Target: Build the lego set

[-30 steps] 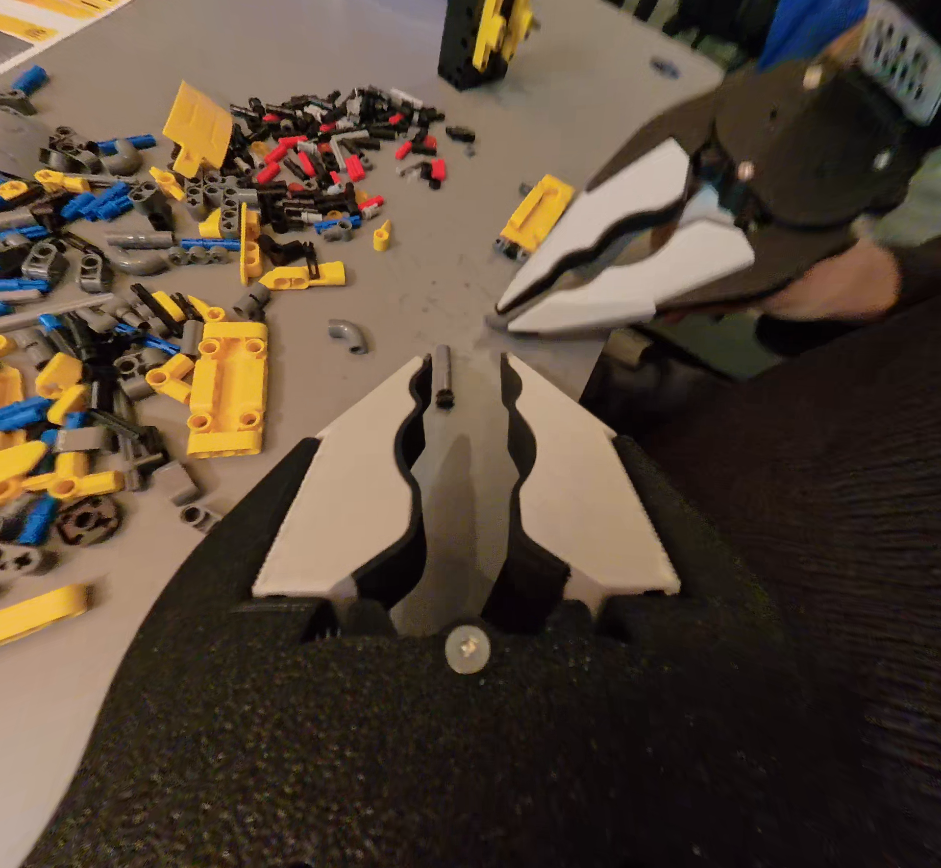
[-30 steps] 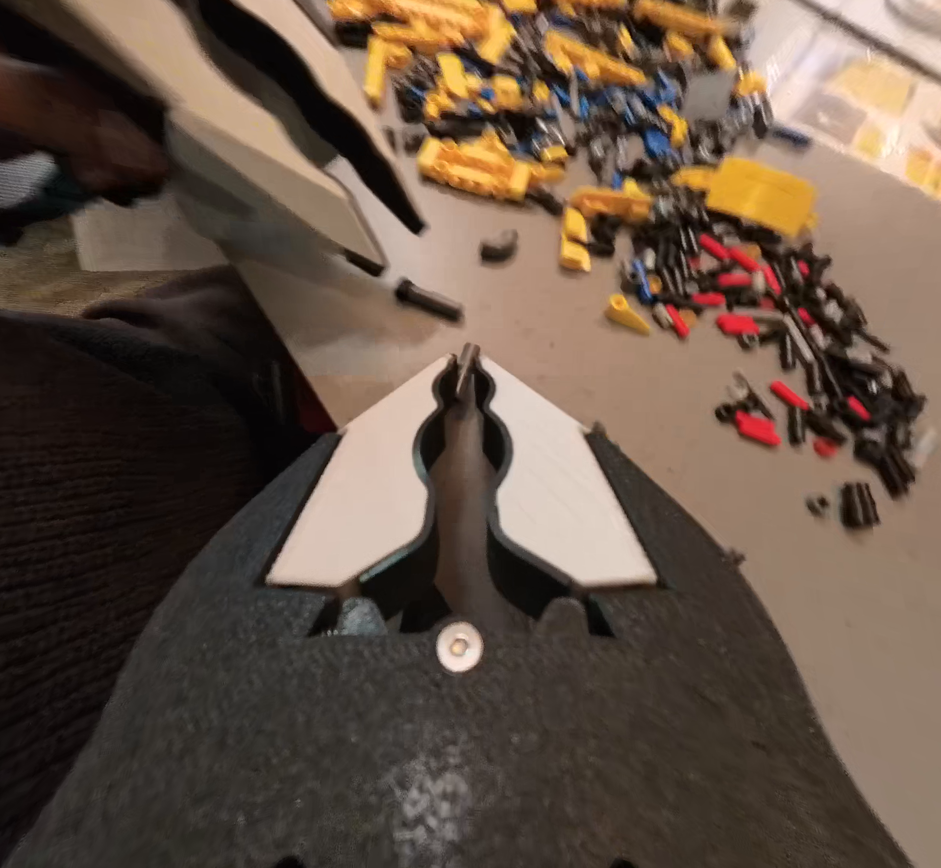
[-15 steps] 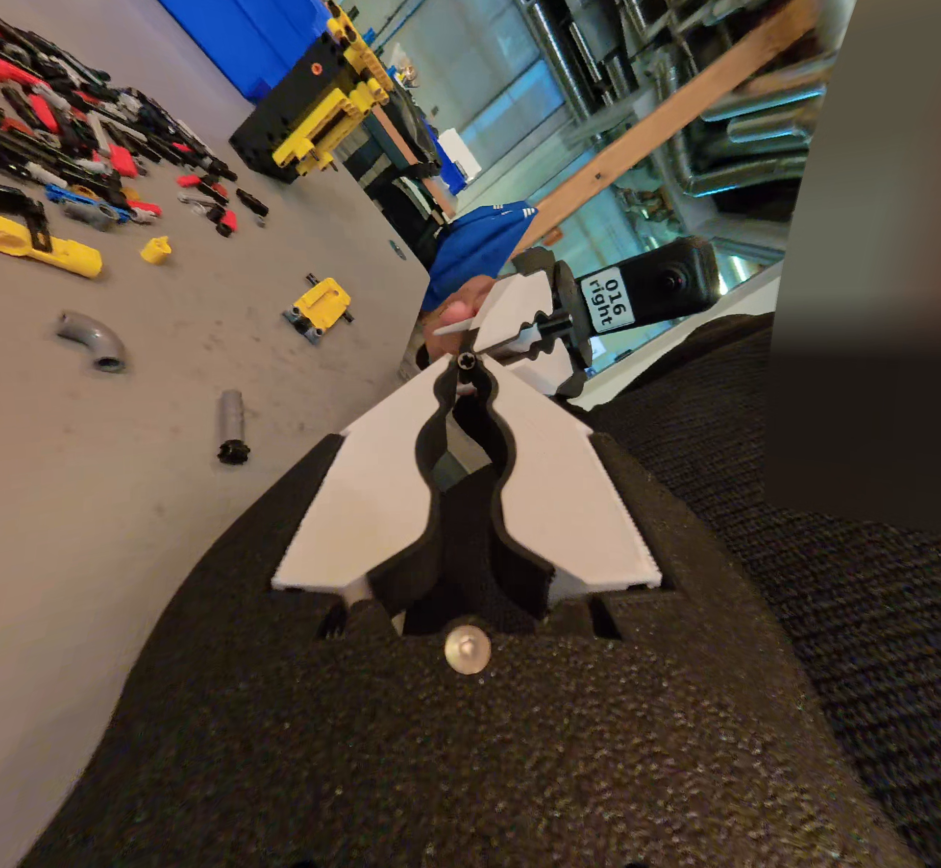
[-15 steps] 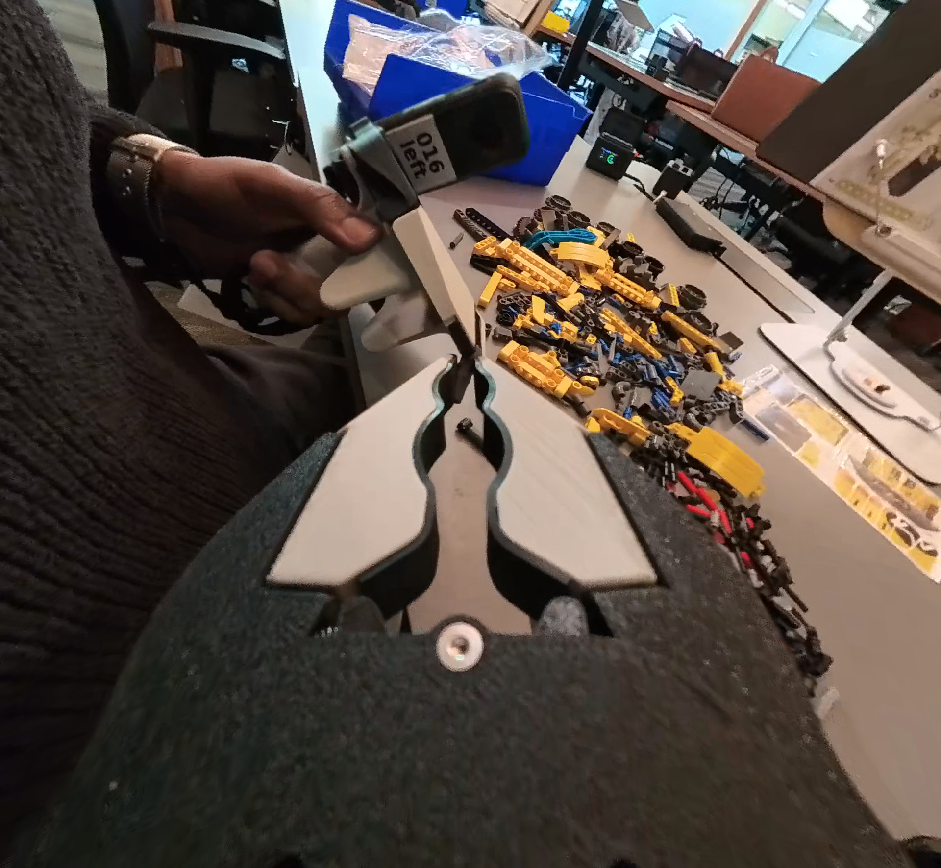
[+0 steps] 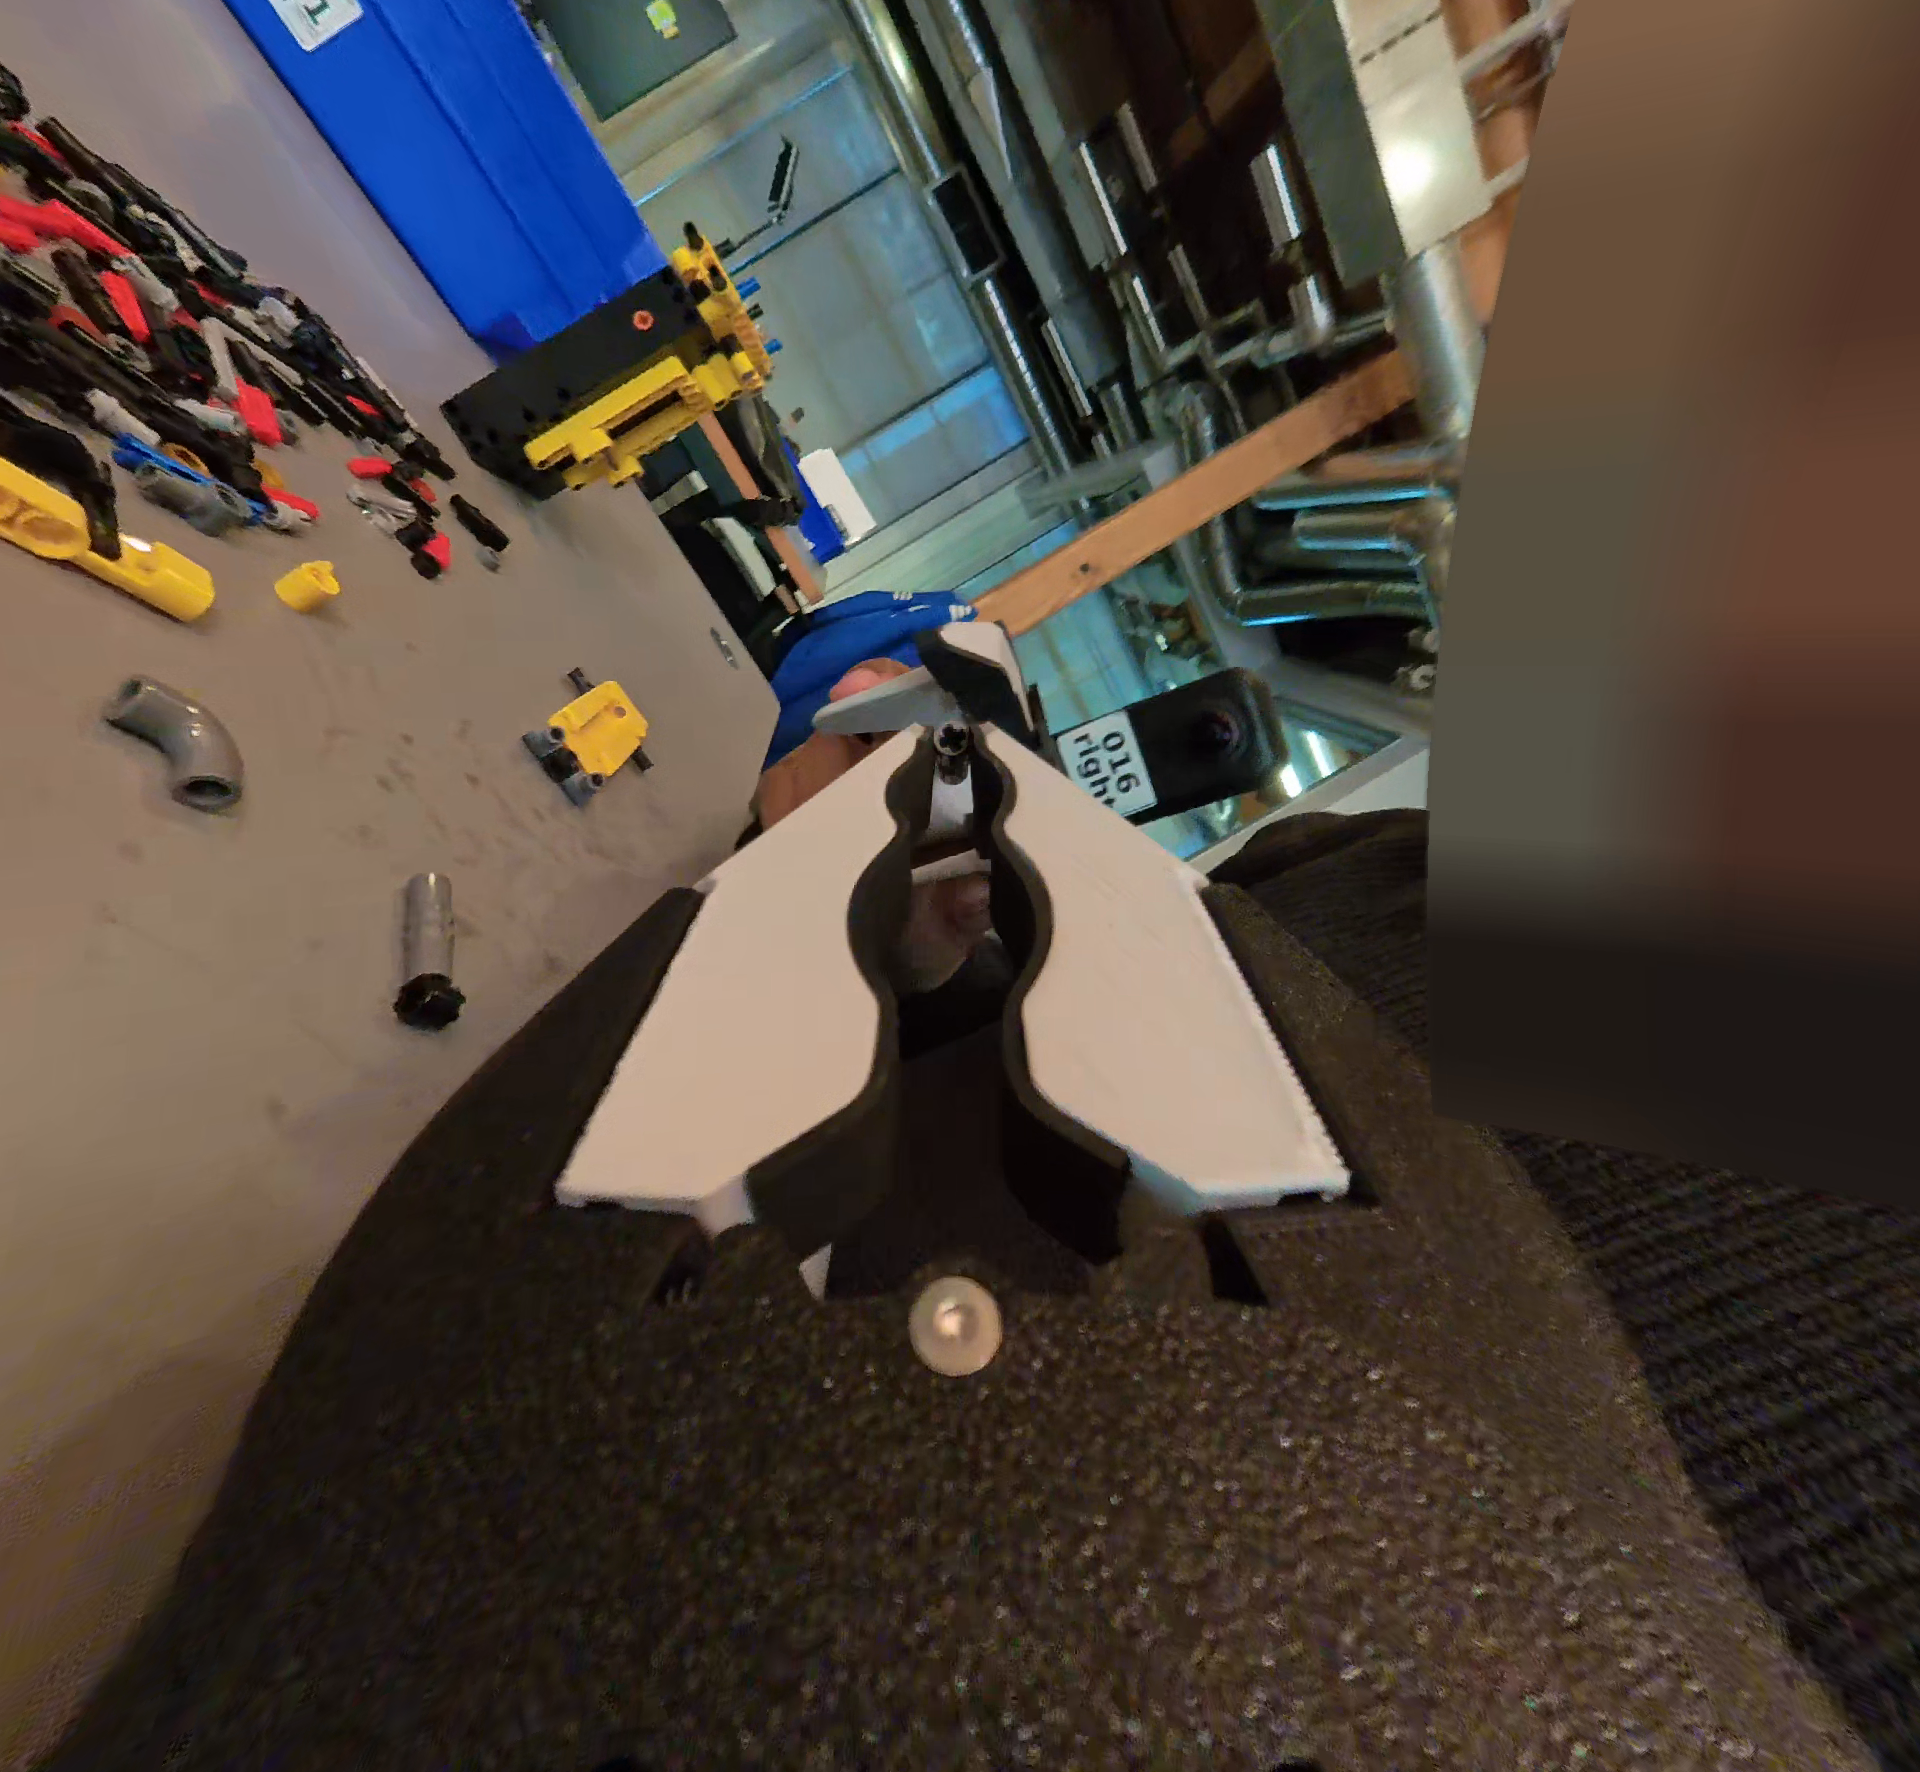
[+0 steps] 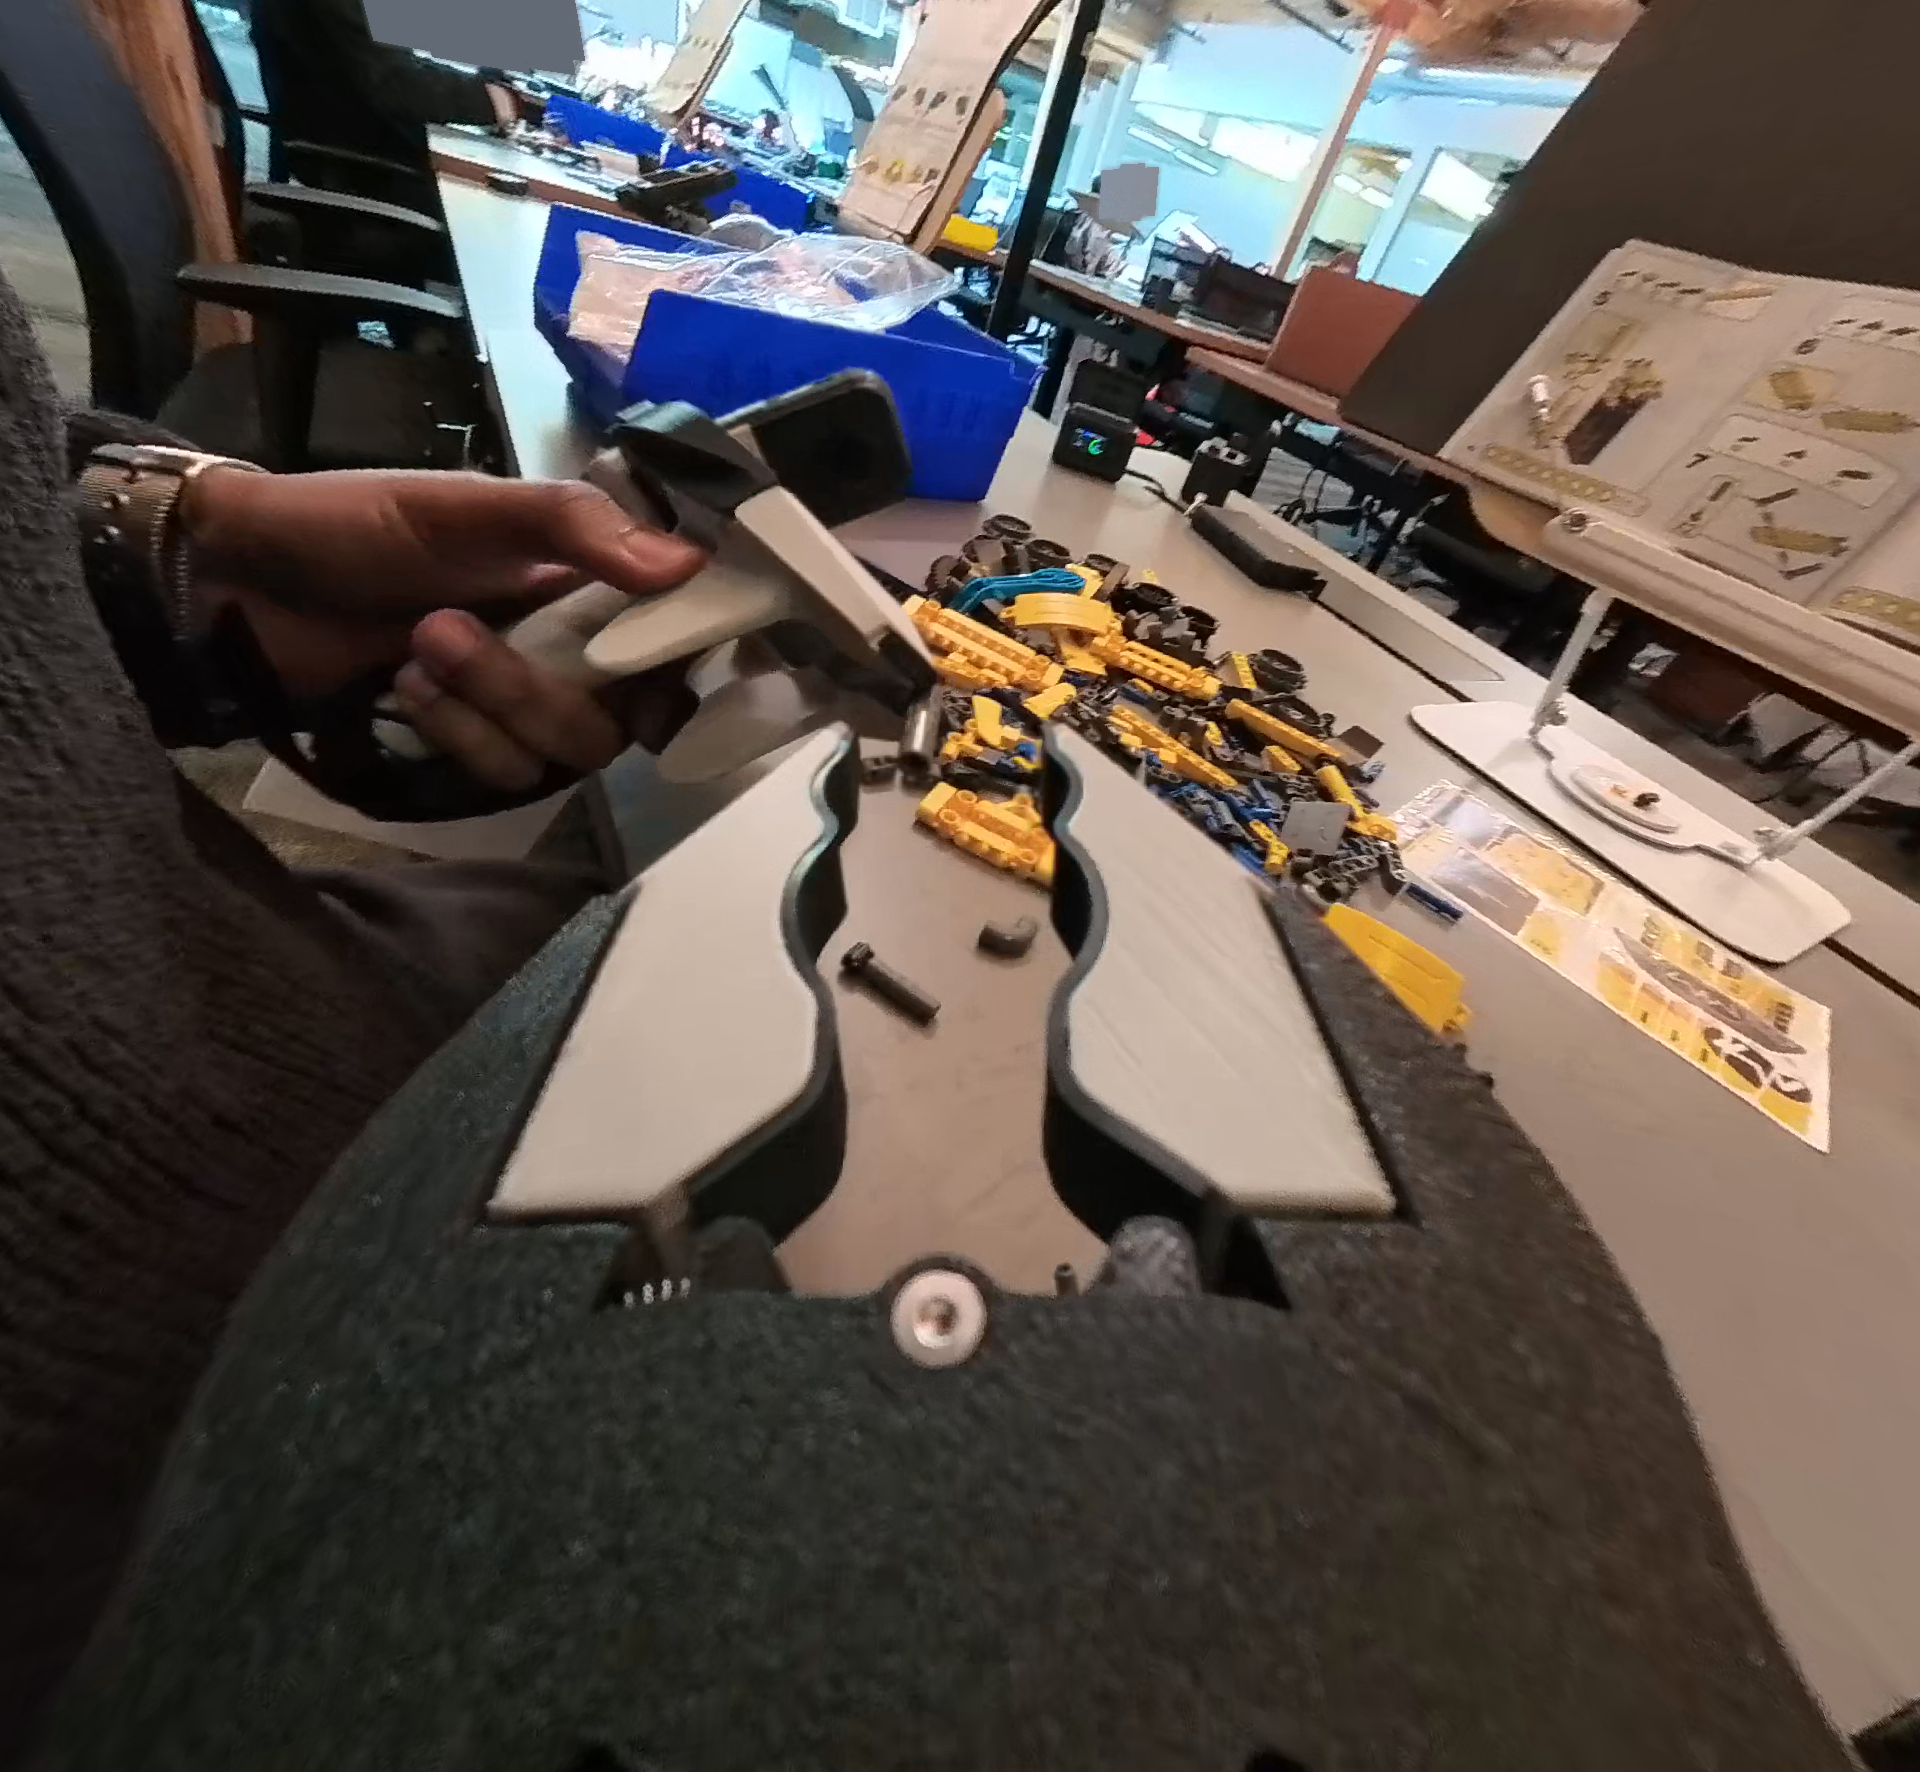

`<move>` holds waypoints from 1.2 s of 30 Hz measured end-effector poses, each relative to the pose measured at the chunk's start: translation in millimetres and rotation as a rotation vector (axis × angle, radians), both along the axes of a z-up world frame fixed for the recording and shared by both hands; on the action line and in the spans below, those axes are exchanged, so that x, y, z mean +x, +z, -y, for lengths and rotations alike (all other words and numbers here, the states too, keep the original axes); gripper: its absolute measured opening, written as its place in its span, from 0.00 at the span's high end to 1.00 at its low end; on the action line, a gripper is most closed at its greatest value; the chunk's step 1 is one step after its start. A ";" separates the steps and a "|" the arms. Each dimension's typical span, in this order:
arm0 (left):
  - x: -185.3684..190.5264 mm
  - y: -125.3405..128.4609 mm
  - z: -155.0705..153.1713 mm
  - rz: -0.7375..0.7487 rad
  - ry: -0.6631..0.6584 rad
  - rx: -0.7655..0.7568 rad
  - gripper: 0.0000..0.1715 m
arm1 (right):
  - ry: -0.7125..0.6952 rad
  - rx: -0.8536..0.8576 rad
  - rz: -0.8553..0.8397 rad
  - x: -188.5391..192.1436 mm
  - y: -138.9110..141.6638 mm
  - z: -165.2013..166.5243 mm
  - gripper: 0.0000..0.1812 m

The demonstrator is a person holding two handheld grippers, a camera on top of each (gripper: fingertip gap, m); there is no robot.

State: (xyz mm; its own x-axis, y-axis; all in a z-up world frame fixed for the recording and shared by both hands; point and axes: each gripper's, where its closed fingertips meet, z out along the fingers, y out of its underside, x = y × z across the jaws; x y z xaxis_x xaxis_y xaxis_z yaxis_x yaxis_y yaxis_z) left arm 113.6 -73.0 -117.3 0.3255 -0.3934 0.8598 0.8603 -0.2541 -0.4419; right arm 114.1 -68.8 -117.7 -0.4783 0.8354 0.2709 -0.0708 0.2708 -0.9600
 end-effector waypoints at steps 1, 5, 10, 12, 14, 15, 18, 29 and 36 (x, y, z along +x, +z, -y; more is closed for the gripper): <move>0.9 1.2 -0.6 0.017 -0.007 0.008 0.97 | -0.007 0.002 -0.009 -1.1 0.0 -0.2 0.81; 6.1 4.7 -4.1 0.038 -0.026 0.023 0.97 | -0.012 0.002 -0.043 -2.6 2.0 0.9 0.89; 6.5 4.7 -5.9 0.043 -0.035 0.023 0.97 | 0.011 0.009 -0.043 -1.5 1.0 3.4 0.96; 6.2 3.3 -6.0 0.049 -0.039 0.022 0.97 | 0.012 0.011 -0.040 -1.7 -0.4 3.4 0.96; 6.3 3.2 -6.2 0.052 -0.040 0.023 0.97 | 0.013 0.008 -0.036 -1.6 -0.5 3.2 0.96; 6.3 3.5 -6.3 0.050 -0.040 0.025 0.97 | 0.016 0.002 -0.034 -1.5 -0.3 3.3 0.96; 6.3 2.5 -6.7 0.010 -0.031 0.021 0.97 | 0.024 -0.023 -0.013 -1.5 -1.2 3.0 0.96; -28.2 -25.3 5.3 -0.609 0.116 -0.238 0.92 | -0.207 -0.089 0.037 5.6 -2.3 -80.3 0.97; -79.1 -60.6 41.6 -0.859 0.300 -0.478 0.92 | -0.351 -0.173 0.236 19.9 -31.4 -131.8 0.97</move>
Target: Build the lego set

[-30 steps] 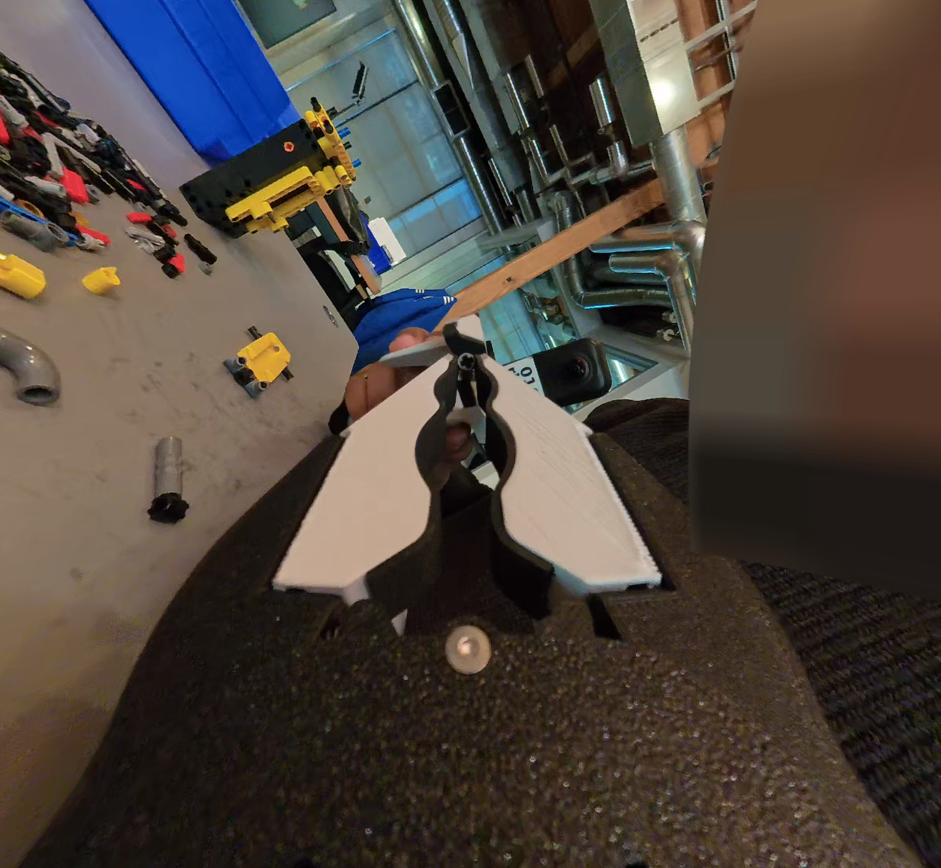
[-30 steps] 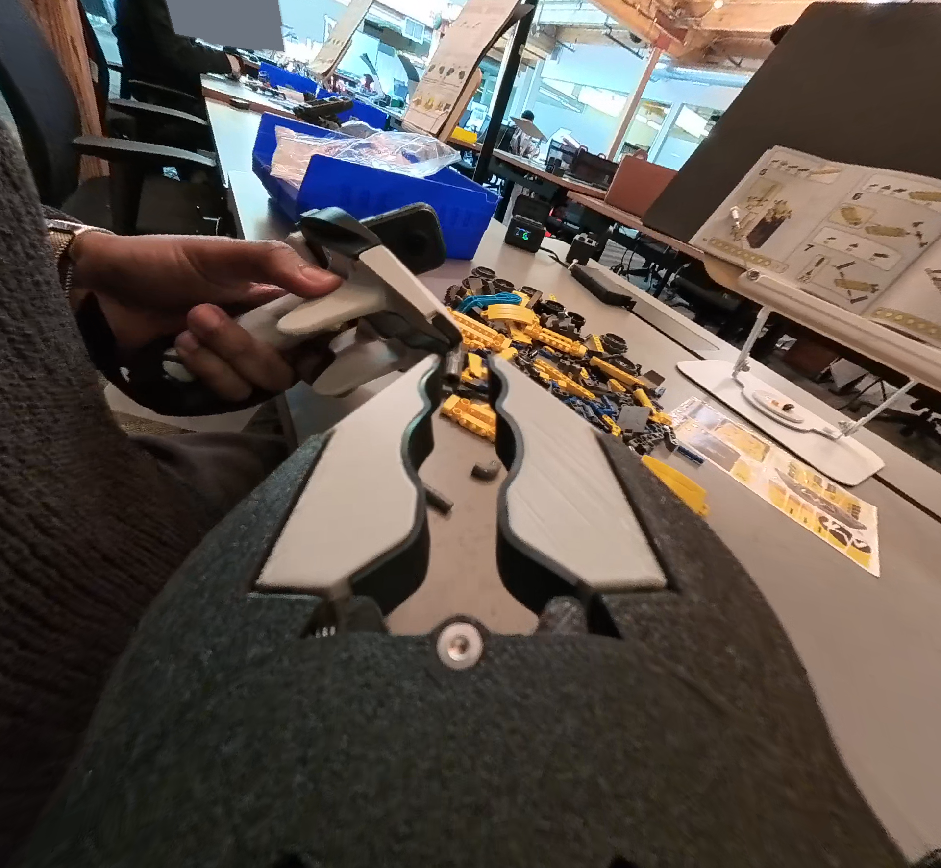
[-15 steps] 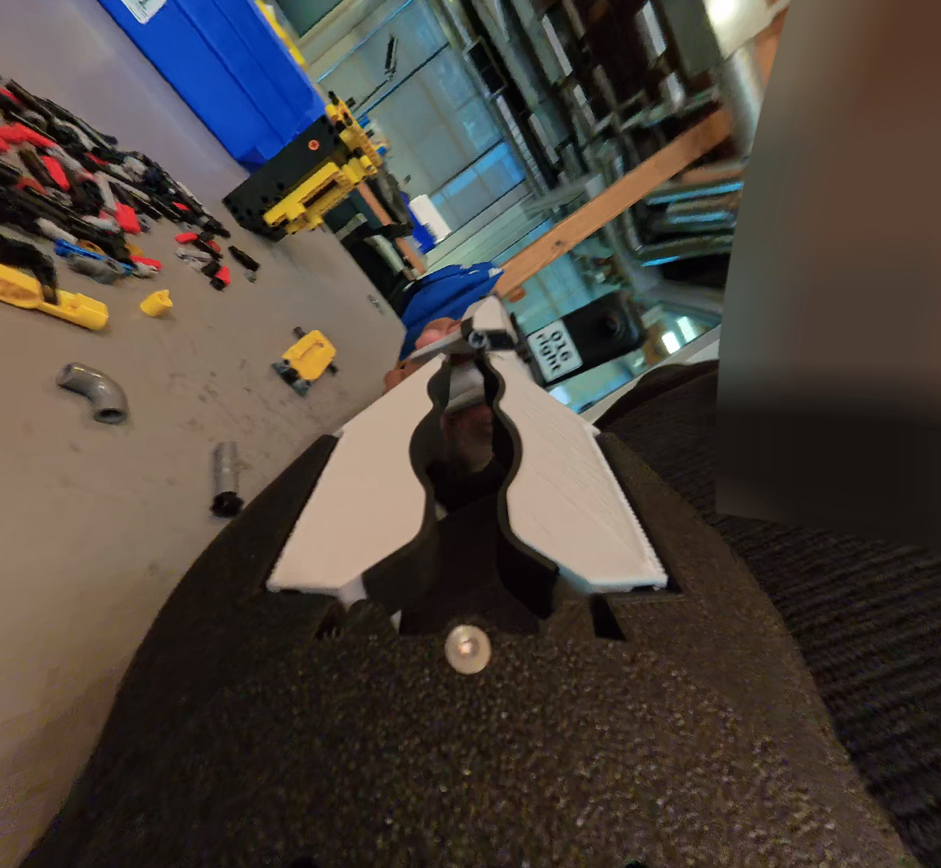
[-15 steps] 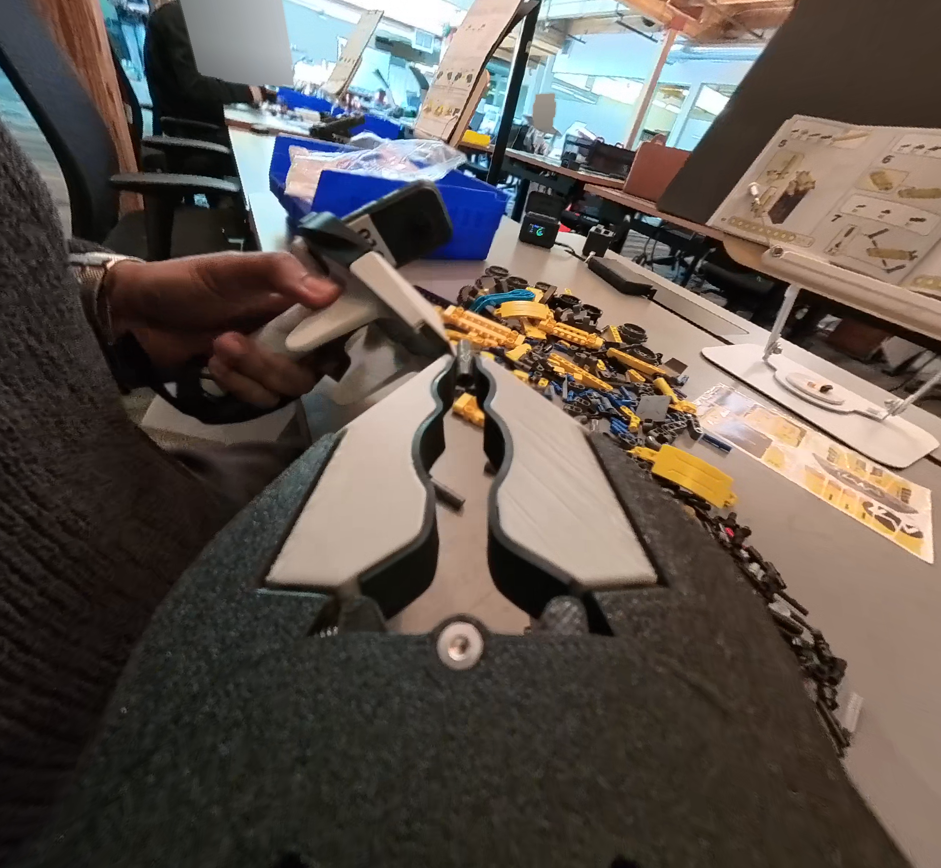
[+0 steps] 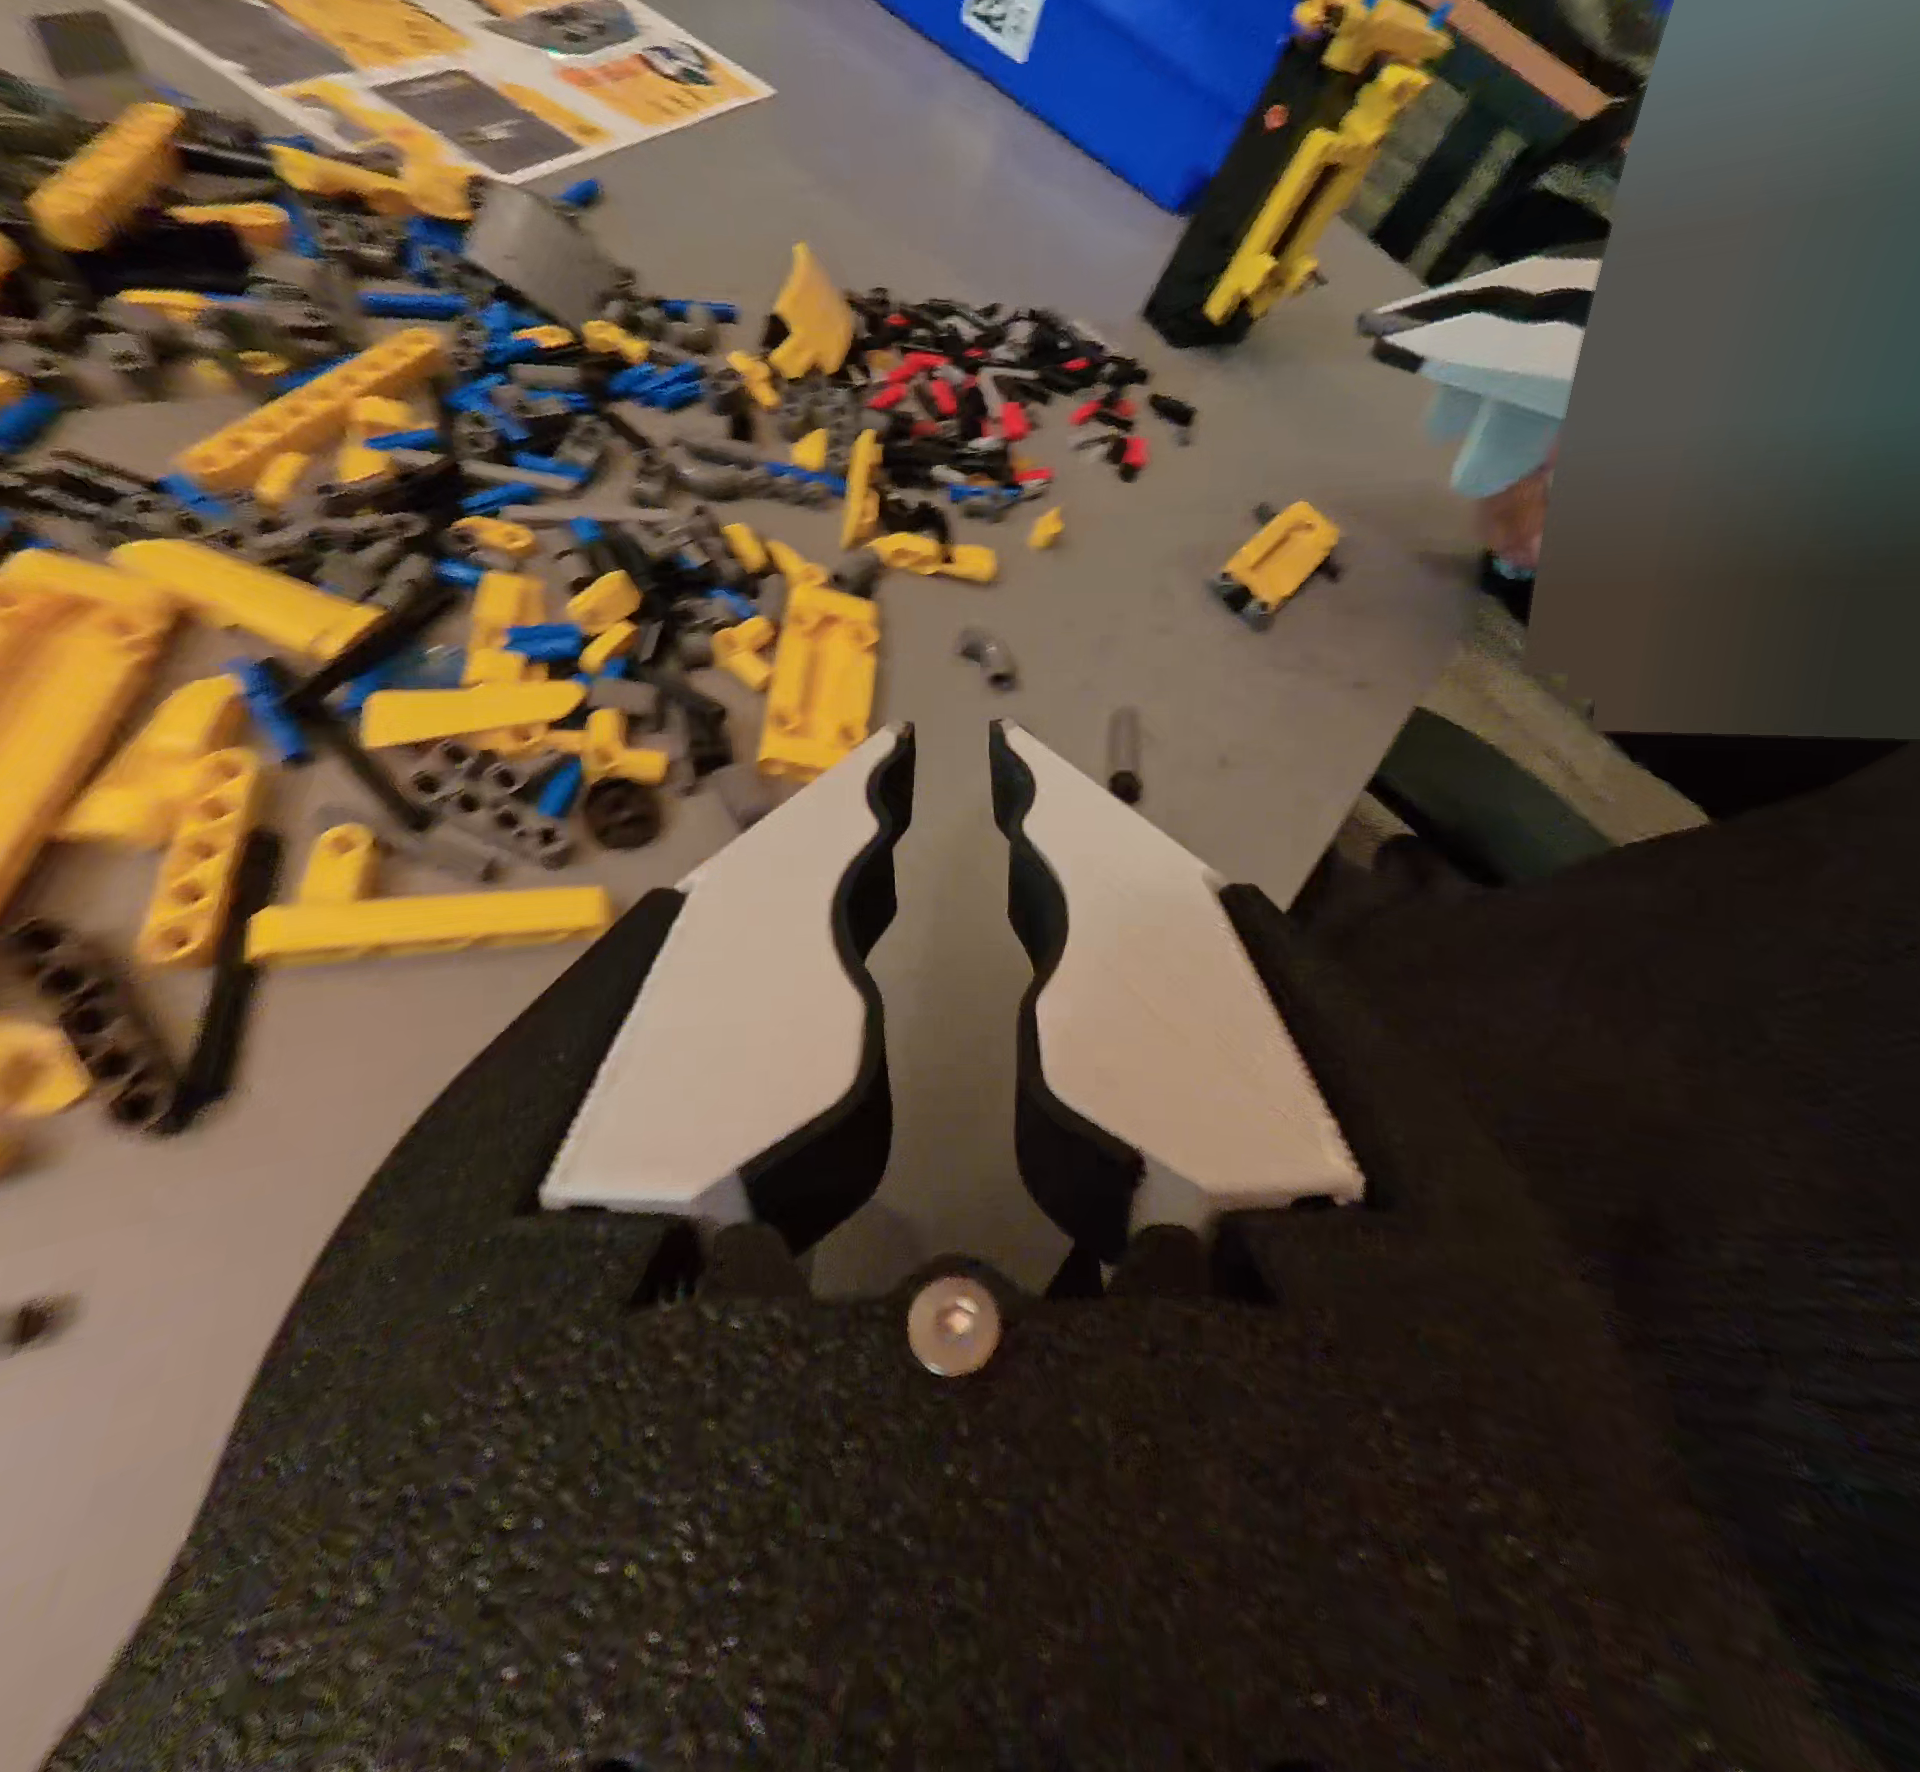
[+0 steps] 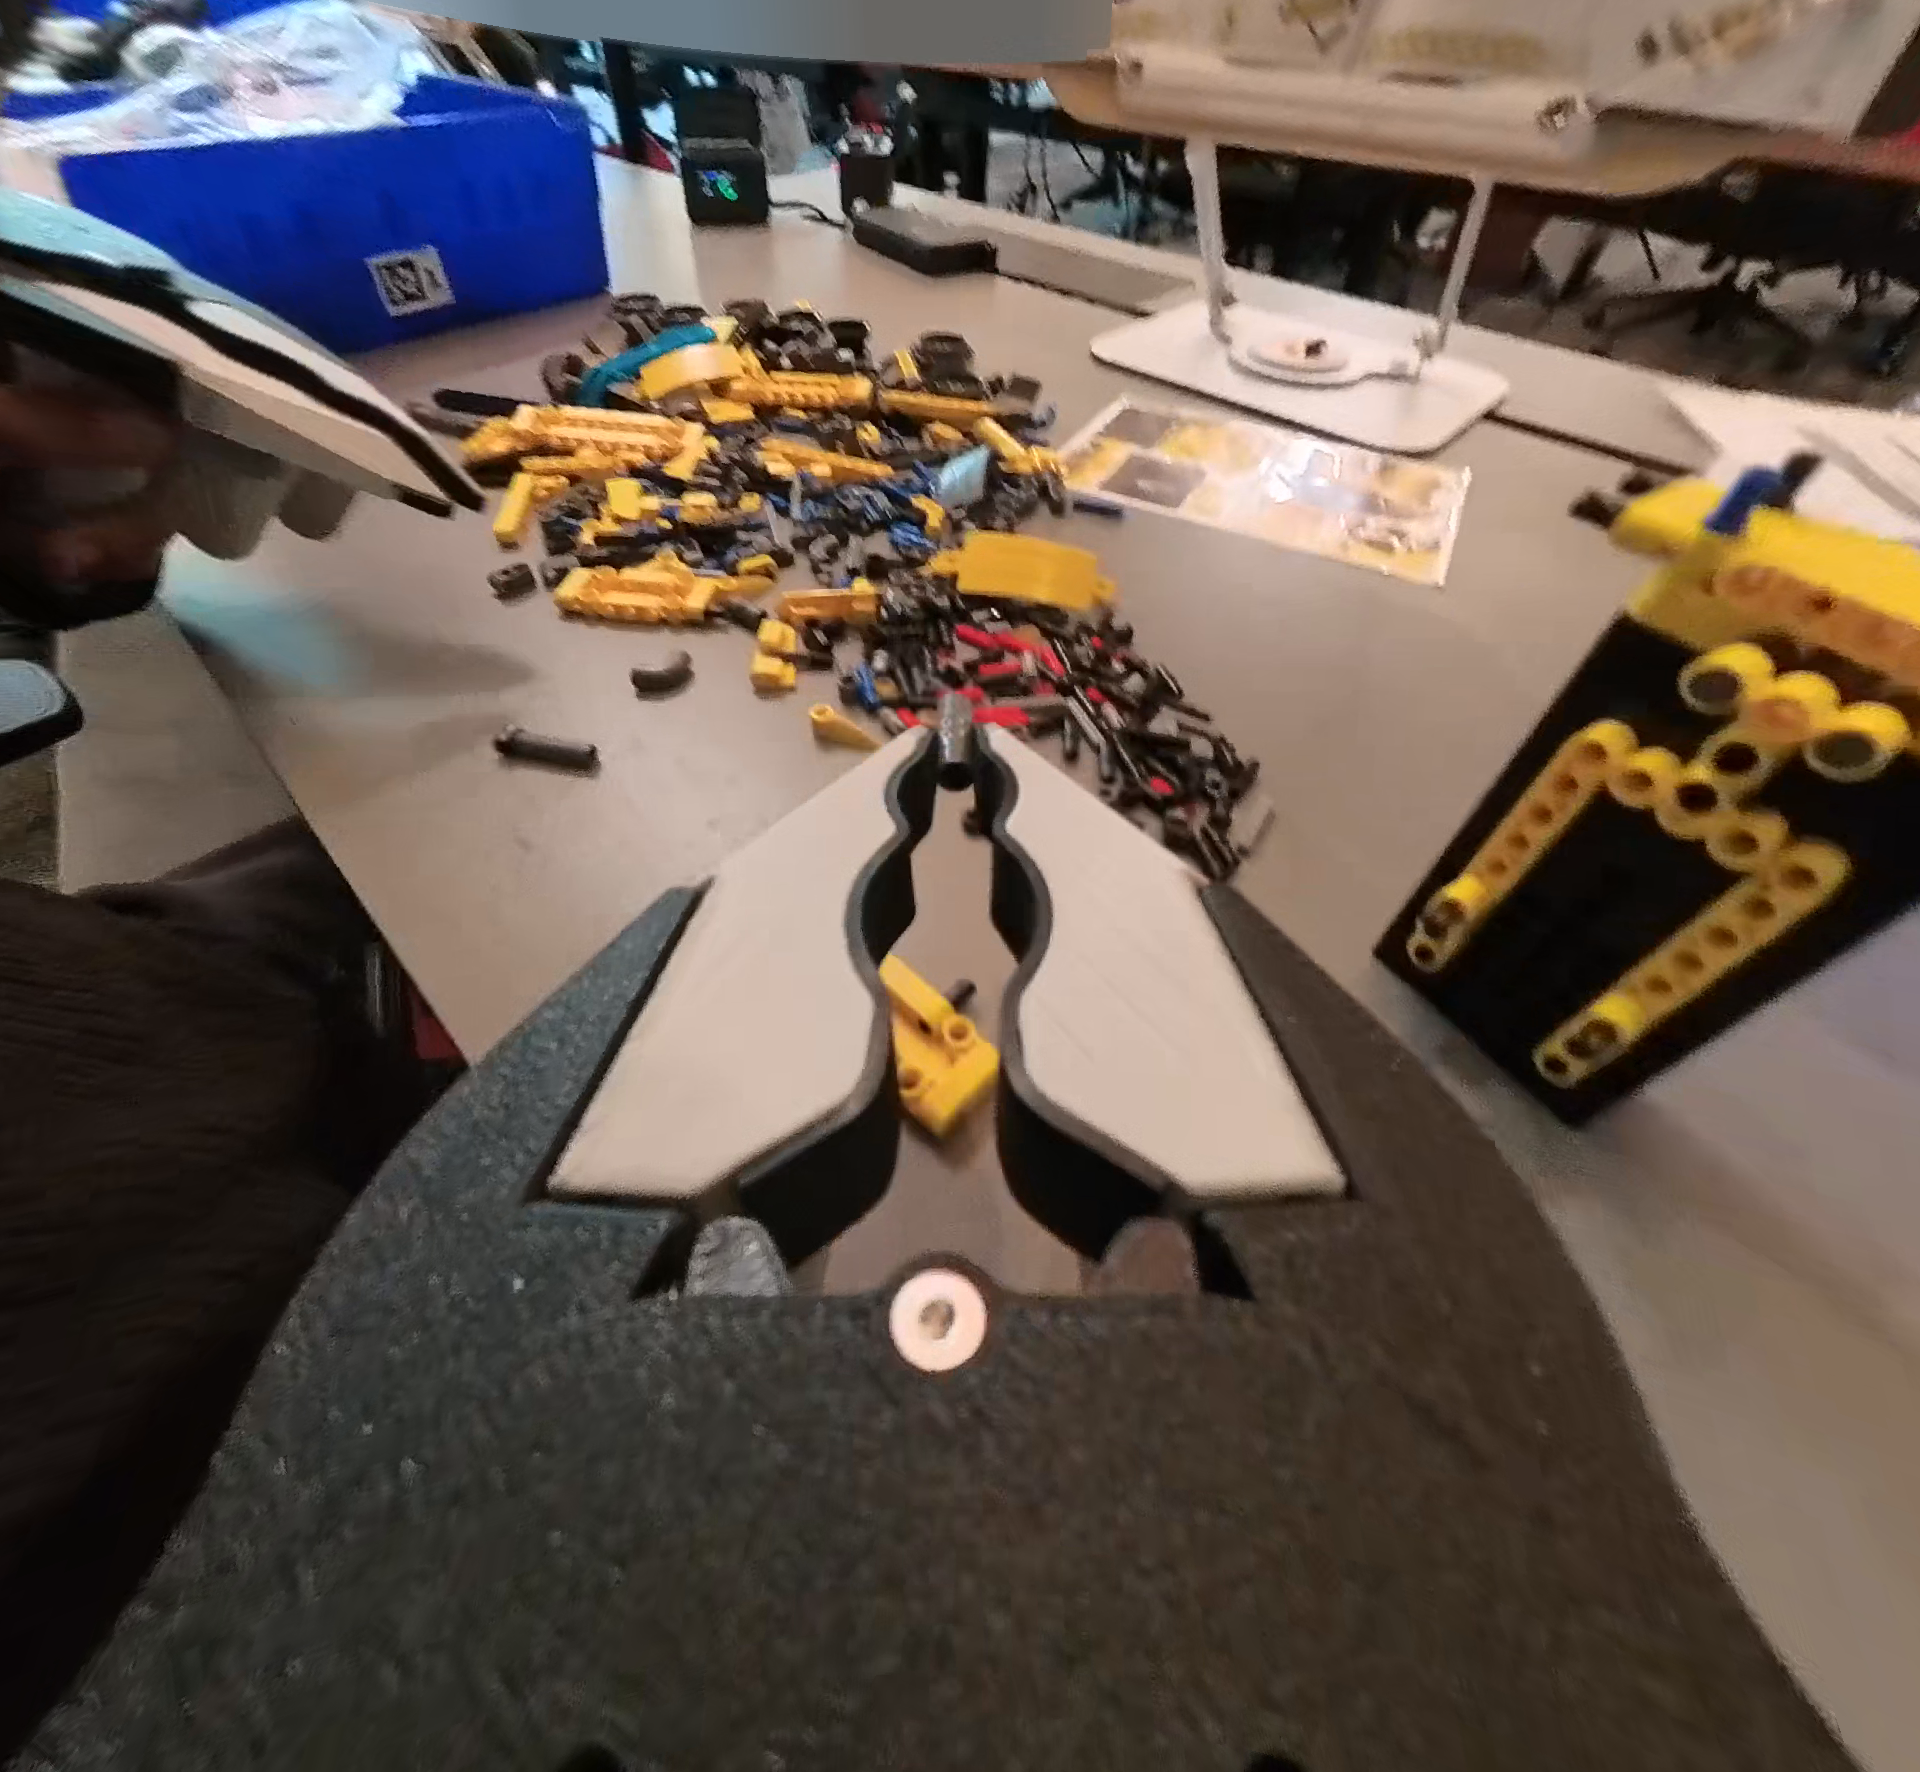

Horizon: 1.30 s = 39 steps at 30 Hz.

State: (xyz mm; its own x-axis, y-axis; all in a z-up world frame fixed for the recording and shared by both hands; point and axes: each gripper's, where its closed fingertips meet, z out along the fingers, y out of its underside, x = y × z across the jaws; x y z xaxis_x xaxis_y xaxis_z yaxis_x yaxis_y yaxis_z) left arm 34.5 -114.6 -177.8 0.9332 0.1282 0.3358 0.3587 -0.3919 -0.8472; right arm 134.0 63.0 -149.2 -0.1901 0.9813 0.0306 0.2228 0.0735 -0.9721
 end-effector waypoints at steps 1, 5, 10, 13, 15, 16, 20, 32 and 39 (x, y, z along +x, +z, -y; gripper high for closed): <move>-4.7 -1.2 4.3 -0.013 0.026 0.002 0.92 | -0.012 0.001 0.012 1.0 -1.8 -2.7 0.97; -13.7 4.5 7.4 -0.020 0.066 0.049 0.93 | -0.048 0.068 0.032 -1.3 -6.4 -11.5 0.97; -25.3 -8.8 14.3 -0.127 0.104 -0.062 0.94 | -0.050 0.158 0.074 -4.4 -15.3 -15.9 0.97; -32.1 -20.8 23.4 -0.108 0.116 -0.107 0.95 | -0.049 0.138 0.072 -2.4 -14.2 -18.7 0.97; -34.5 -24.9 25.6 -0.035 0.120 -0.068 0.95 | -0.059 0.133 0.072 -3.5 -14.0 -23.0 0.97; -33.8 -20.5 25.0 -0.004 0.105 -0.032 0.96 | -0.059 0.138 0.074 -4.6 -14.6 -24.5 0.97; -35.4 -13.3 25.7 0.027 0.100 0.028 0.97 | -0.069 0.196 0.055 -10.7 -13.4 -28.4 0.97; -31.7 -17.2 23.3 0.075 0.065 0.014 0.99 | -0.211 0.588 0.066 -29.8 -25.2 -37.3 0.96; -33.6 -16.7 23.9 0.086 0.077 0.021 1.00 | -0.189 0.600 0.101 -31.6 -31.8 -35.4 0.96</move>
